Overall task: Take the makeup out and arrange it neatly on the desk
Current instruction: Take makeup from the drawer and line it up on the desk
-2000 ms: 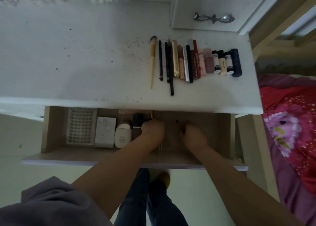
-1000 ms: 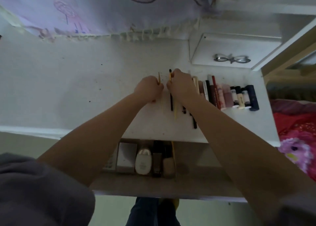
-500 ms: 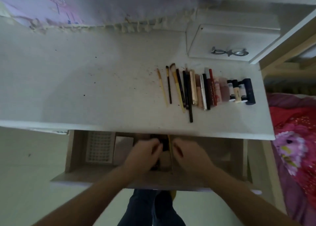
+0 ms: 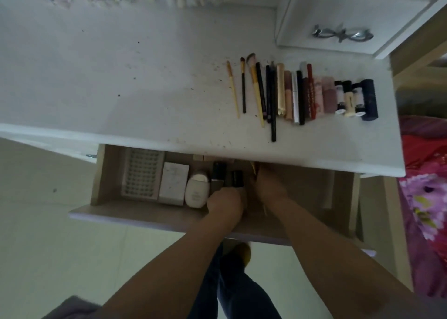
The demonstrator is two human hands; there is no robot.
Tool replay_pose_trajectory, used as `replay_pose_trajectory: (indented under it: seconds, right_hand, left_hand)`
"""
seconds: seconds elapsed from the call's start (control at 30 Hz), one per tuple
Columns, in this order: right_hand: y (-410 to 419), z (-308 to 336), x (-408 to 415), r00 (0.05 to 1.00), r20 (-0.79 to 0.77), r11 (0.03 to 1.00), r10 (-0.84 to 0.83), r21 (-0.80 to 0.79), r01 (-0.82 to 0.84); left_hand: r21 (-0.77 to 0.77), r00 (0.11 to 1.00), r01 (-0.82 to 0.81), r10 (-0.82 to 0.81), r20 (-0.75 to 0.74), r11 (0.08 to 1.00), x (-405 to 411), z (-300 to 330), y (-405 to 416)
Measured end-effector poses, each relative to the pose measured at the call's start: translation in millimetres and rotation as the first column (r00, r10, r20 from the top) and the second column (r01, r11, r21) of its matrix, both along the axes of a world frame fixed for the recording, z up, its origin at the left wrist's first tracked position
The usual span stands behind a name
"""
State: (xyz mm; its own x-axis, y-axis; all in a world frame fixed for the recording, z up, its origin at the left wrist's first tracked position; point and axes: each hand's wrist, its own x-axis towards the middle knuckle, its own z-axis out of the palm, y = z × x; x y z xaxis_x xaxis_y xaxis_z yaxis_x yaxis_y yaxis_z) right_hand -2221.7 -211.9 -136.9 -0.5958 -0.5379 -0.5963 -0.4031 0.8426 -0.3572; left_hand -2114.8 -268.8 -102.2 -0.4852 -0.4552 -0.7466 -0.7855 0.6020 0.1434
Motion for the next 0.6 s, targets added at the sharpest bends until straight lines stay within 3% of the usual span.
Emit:
replay_pose_trajectory:
  seconds: [0.27, 0.43, 0.6]
  right_hand:
    - [47.6, 34.2, -14.2, 0.962, -0.166, 0.976, 0.215, 0.069, -0.206]
    - [53.4, 66.6, -4.6, 0.955, -0.206, 0.975, 0.213, -0.025, -0.223]
    - [52.7, 80.8, -11.6, 0.959, -0.213, 0.977, 0.184, -0.067, -0.203]
  left_hand:
    - [0.132, 0.954, -0.294, 0.299, -0.025, 0.947, -7.0, -1.7, -0.1]
    - [0.129, 0.947, -0.282, 0.297, -0.119, 0.951, 5.9, 3.0, 0.1]
    - [0.237, 0.96, -0.236, 0.265, -0.097, 0.942, -8.6, 2.5, 4.3]
